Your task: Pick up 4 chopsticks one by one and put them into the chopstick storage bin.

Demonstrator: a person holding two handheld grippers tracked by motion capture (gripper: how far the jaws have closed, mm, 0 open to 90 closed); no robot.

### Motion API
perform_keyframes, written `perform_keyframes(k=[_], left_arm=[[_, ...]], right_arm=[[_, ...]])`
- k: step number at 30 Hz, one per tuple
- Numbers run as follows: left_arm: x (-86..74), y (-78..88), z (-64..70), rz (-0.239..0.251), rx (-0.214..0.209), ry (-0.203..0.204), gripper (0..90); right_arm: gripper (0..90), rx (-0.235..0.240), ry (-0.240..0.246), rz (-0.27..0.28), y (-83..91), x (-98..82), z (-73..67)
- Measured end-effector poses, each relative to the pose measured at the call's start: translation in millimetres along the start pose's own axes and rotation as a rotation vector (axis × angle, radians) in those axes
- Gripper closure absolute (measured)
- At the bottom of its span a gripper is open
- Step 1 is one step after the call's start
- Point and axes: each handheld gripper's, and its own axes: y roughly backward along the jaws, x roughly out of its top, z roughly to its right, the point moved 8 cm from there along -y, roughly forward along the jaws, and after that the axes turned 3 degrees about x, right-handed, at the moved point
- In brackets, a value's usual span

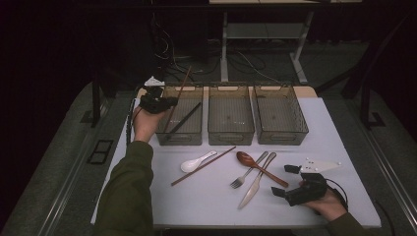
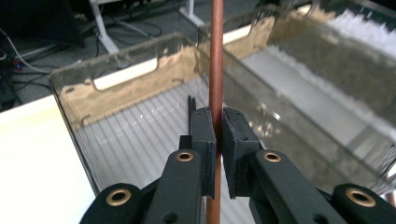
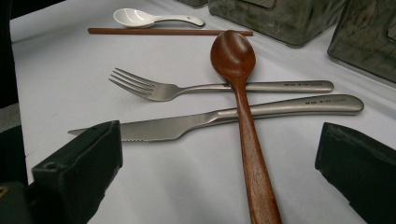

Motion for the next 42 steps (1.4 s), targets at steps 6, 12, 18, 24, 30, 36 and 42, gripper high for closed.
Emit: perform_keyframes(k=[6, 12, 18, 24, 30, 36, 42], left_arm=[[-11.3, -5.6, -3.3, -0.066, 0.012, -0.01, 83.2], [-21.8, -11.9, -7.0, -0.105, 0.018, 0.018, 83.2], [-28.3, -18.0, -9.7, -0.128, 0.037, 0.043, 82.9], [-29.3, -19.1, -12.1, -0.131, 0.057, 0.037, 75.0], [-28.1, -18.7, -9.0, -0.123, 0.038, 0.031, 67.0], [-25.4, -17.5, -3.1, -0.102, 0.008, 0.03, 58.5], [-20.4, -12.7, 7.1, -0.081, -0.034, 0.024, 50.6]], right_arm=[[0.5, 0.001, 0.0, -0.001, 0.0, 0.0, -0.1], [0.5, 0.001, -0.003, -0.003, -0.5, -0.3, -0.3], [0.6, 0.001, -0.002, -0.004, -0.4, -0.4, -0.4], [0.6, 0.003, 0.002, -0.004, -0.1, -0.4, -0.4], [0.6, 0.004, 0.003, -0.003, -0.3, -0.3, -0.7], [0.6, 0.004, 0.002, -0.005, -0.3, -0.5, -0.9], [0.6, 0.003, 0.002, -0.006, -0.6, -0.6, -1.3]])
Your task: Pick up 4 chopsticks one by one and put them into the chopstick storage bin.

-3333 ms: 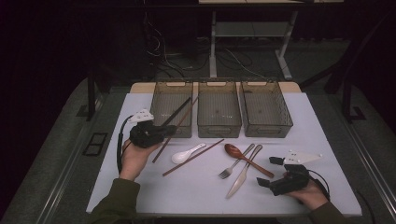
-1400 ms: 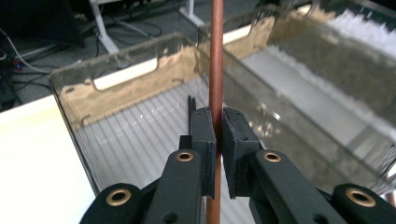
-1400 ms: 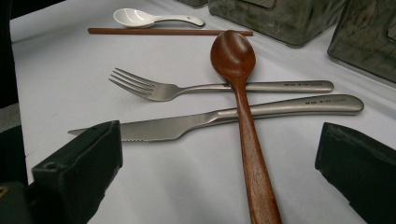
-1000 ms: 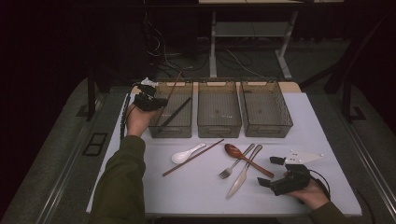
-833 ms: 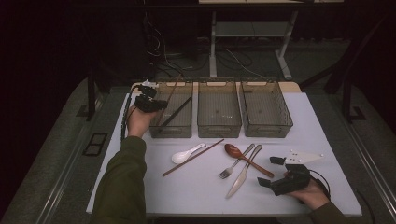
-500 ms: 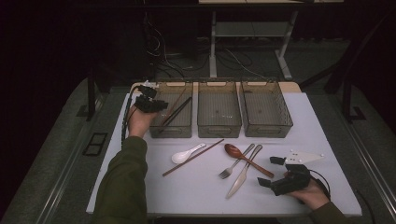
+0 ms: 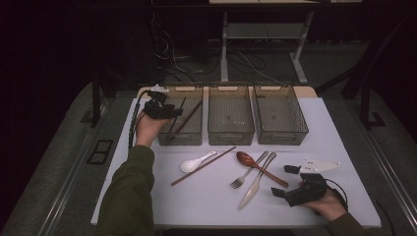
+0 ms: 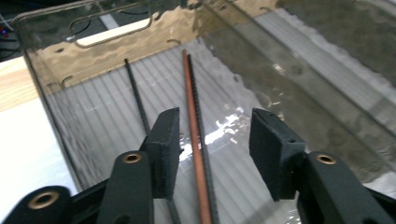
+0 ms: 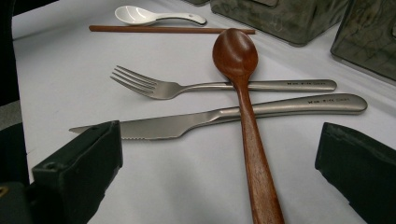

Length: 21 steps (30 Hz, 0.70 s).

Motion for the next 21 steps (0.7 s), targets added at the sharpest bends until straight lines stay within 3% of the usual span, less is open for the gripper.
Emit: perform_keyframes(k=[3, 7, 21], left_arm=[[1.4, 3.6, 5.7, 0.002, -0.01, -0.028, 46.3], [2.4, 9.1, 14.1, 0.04, -0.039, -0.028, 42.9], [-10.7, 38.6, 43.5, 0.071, -0.1, -0.071, 30.3]], right_arm=[[0.6, 0.001, 0.005, -0.002, -0.3, -0.2, 0.2], [0.6, -0.001, 0.003, -0.003, -0.1, -0.3, 0.3], [0.5, -0.002, -0.004, 0.0, 0.7, -0.2, 1.3]])
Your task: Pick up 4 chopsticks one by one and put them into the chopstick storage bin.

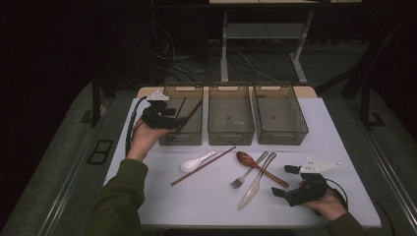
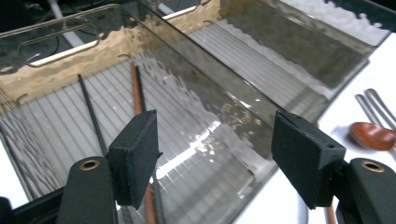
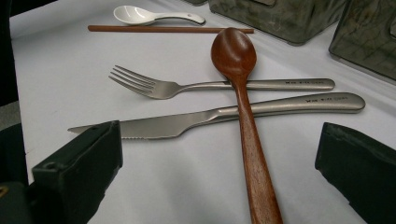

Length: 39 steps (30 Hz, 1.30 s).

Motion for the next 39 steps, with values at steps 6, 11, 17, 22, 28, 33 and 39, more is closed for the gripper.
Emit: perform_keyframes(k=[6, 11, 17, 22, 28, 33, 39], left_arm=[[-10.6, 9.9, 13.8, -0.004, -0.007, -0.031, 26.9], [-22.0, 19.0, 24.7, -0.008, -0.013, -0.048, 25.2], [-35.4, 29.5, 34.8, 0.013, -0.019, -0.049, 24.7], [-46.3, 35.7, 45.0, 0.016, -0.03, -0.057, 24.2], [-65.5, 35.4, 58.1, 0.001, -0.044, -0.078, 24.1], [-82.9, 32.9, 70.1, -0.011, -0.048, -0.093, 24.9], [-97.7, 29.0, 82.2, -0.035, -0.071, -0.105, 28.1]], right_arm=[[0.6, 0.006, -0.001, 0.001, 0.1, 0.1, -0.1], [0.5, 0.005, -0.008, 0.007, 1.3, -0.2, 1.2], [0.6, 0.001, -0.015, 0.013, 2.3, 0.3, 3.0], [0.6, 0.0, -0.016, 0.011, 1.9, 0.1, 2.9], [0.6, 0.002, -0.015, 0.013, 2.4, 0.1, 2.9], [0.5, -0.001, -0.011, 0.009, 2.1, -0.2, 2.5], [0.6, -0.001, -0.006, 0.007, 2.2, -0.4, 1.3]])
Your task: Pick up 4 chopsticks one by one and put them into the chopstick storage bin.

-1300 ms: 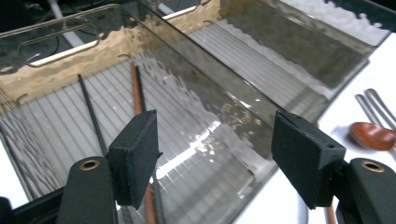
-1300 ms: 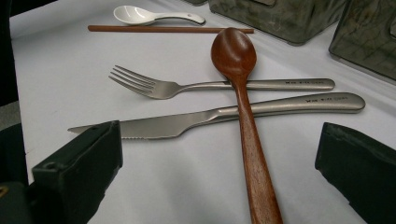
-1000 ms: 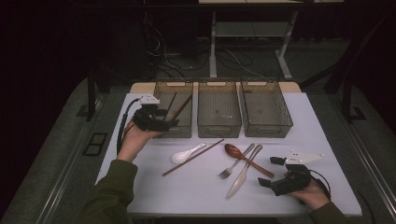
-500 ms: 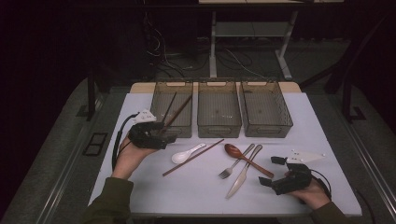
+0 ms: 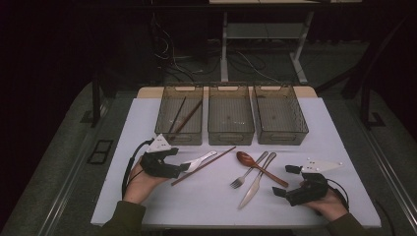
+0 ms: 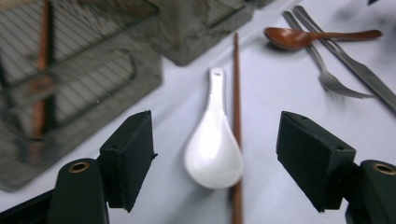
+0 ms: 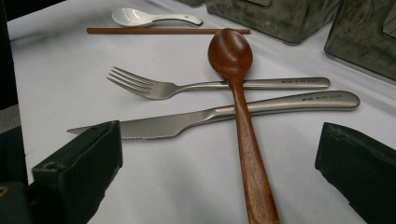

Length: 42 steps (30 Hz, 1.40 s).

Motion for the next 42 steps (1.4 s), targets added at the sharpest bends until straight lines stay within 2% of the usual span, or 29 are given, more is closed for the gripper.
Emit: perform_keyframes(k=[5, 9, 12, 13, 14, 17, 23, 25, 35, 42], left_arm=[[-15.6, -3.9, 6.4, -0.019, 0.007, 0.0, 35.0], [-32.3, -6.7, 8.2, -0.069, 0.035, -0.028, 42.7], [-40.9, -9.2, 9.2, -0.093, 0.04, -0.02, 47.4], [-43.1, -9.1, 7.9, -0.106, 0.042, -0.03, 48.5], [-43.6, -9.4, 8.0, -0.098, 0.041, -0.013, 48.9], [-45.7, -8.5, 8.2, -0.098, 0.025, 0.001, 52.2], [-49.6, -9.4, 10.1, -0.109, 0.006, -0.013, 61.0], [-50.8, -9.4, 9.4, -0.123, 0.013, -0.025, 64.4], [-51.5, -8.7, 11.7, -0.126, 0.003, -0.043, 81.0], [-49.6, -8.2, 16.6, -0.138, -0.016, -0.06, 82.8]], right_arm=[[0.6, -0.002, 0.002, -0.002, -0.5, -0.2, -0.8], [0.5, 0.001, 0.005, -0.001, -0.4, -0.1, -2.1], [0.6, 0.002, 0.008, -0.001, 0.0, 0.1, -2.5], [0.6, 0.001, 0.01, 0.0, 0.0, 0.3, -2.8], [0.6, 0.001, 0.012, -0.001, 0.1, 0.3, -3.1], [0.6, 0.001, 0.01, -0.001, 0.2, 0.3, -3.7], [0.6, 0.001, 0.009, -0.001, 0.3, 0.2, -3.6], [0.6, 0.002, 0.008, -0.001, 0.6, 0.2, -3.7], [0.6, 0.001, 0.008, 0.002, 1.9, 0.1, -3.0], [0.6, -0.003, 0.008, 0.007, 3.0, 0.4, -1.9]])
